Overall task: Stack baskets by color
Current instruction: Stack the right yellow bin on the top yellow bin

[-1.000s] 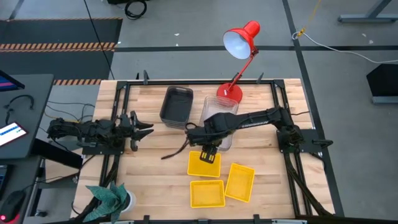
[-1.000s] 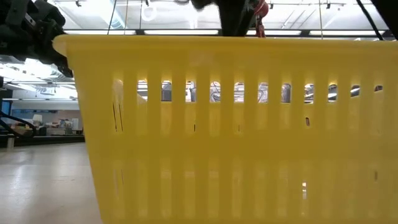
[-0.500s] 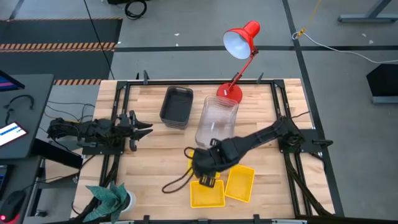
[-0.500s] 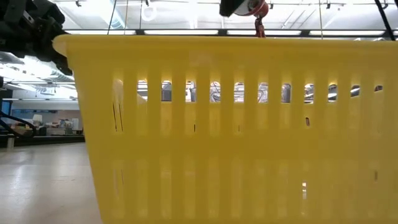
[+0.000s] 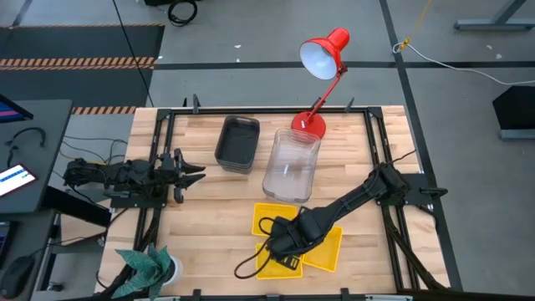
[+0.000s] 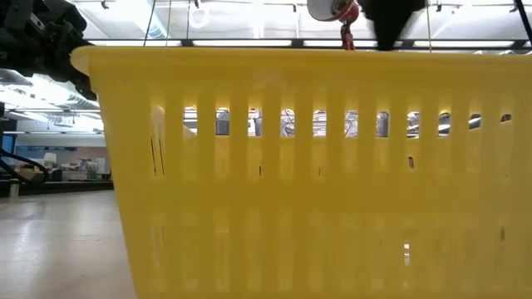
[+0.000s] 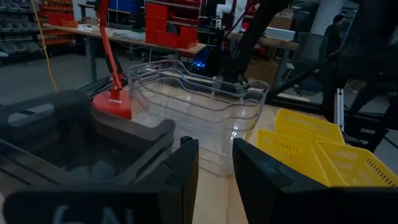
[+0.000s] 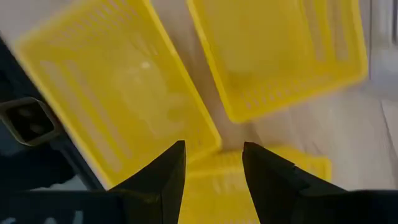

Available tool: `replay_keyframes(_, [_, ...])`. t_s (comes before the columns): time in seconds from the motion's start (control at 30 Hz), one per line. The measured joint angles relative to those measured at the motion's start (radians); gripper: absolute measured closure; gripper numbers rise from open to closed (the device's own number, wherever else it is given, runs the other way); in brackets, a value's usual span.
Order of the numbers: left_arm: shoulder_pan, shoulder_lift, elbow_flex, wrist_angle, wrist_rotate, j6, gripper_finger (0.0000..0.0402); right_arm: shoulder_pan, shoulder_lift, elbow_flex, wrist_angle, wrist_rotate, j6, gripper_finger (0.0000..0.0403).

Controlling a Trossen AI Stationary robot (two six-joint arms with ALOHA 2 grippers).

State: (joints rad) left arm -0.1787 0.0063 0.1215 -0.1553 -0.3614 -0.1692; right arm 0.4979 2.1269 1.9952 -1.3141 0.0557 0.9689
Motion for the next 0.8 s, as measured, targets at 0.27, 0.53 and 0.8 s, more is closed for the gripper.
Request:
replay_keyframes(0.27, [0.0,0.0,0.0,0.0,0.0,0.008,0.0296,0.05,-0.003,-0.099,-0.117,-0.051,0.104,0.024])
replay_keyframes(0.53, [0.0,0.0,0.0,0.009,0.0,0.008,0.0297,0.063,-0.092,-0.268,-0.09,-0.058,0.137,0.0276])
replay_keyframes(0.8, [0.0,0.0,0.0,0.009,0.0,0.008,0.0296,0.056,-0.281,-0.566,0.072,-0.075,0.24,0.0303])
